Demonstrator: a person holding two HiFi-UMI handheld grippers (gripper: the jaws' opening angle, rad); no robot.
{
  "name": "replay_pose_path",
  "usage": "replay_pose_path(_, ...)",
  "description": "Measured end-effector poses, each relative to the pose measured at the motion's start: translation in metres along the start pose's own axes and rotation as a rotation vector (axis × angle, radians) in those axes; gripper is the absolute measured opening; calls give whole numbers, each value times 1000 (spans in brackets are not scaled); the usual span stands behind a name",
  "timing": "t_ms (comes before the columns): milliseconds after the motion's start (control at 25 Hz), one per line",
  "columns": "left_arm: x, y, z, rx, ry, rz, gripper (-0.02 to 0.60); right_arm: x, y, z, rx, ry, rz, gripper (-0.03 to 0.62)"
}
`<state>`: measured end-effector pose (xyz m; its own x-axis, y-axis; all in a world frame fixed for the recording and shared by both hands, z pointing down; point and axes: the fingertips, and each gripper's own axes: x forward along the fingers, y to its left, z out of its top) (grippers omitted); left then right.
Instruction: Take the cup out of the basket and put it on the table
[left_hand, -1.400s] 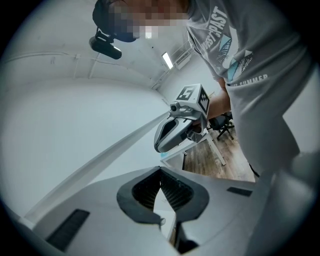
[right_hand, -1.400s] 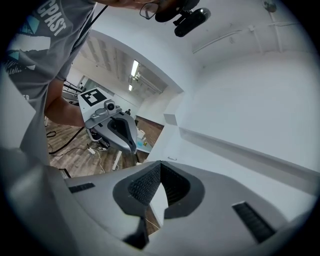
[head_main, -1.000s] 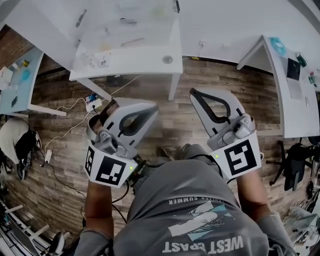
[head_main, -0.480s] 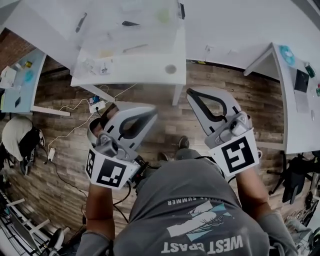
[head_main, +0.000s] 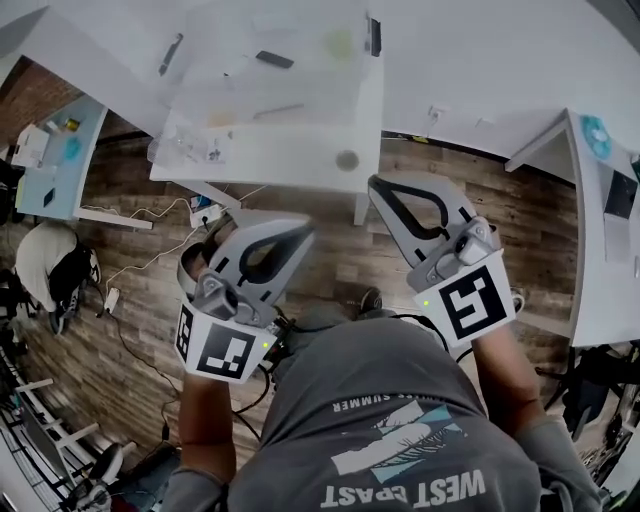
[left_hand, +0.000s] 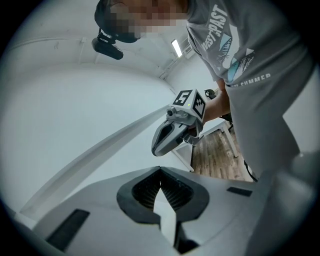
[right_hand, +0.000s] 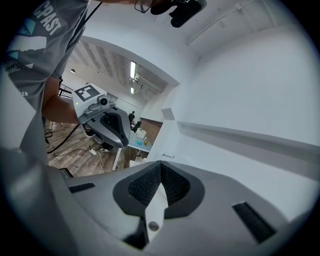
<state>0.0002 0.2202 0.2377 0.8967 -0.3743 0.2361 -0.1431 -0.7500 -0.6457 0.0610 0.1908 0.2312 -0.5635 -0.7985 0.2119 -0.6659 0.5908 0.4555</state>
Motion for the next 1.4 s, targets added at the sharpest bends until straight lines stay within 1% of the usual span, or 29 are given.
replay_pose_path(160, 12, 9, -13, -10, 17, -23, 9, 16, -12, -11, 30, 8, 12, 12)
replay_pose_path(280, 20, 26, -30, -19, 11, -29, 9, 37, -21, -17, 35, 25, 13, 12)
replay_pose_path(360, 25, 34, -40, -19, 2, -47, 9, 49, -26, -19, 39, 42, 8, 12)
replay_pose_path(600, 37, 76, -63, 11, -64, -71, 9, 82, -50, -15, 28, 71, -57, 12)
replay_pose_path(960, 38, 124, -108, 27, -127, -111, 9, 137, -70, -14, 28, 122, -133, 12)
replay_pose_path(1200, 49, 141, -130, -2, -131, -120, 9, 162, -84, -25, 39, 147, -126, 12)
replay_pose_path(1400, 76, 153, -141, -14, -102, -121, 9, 174, -109, -42, 50, 144, -103, 12)
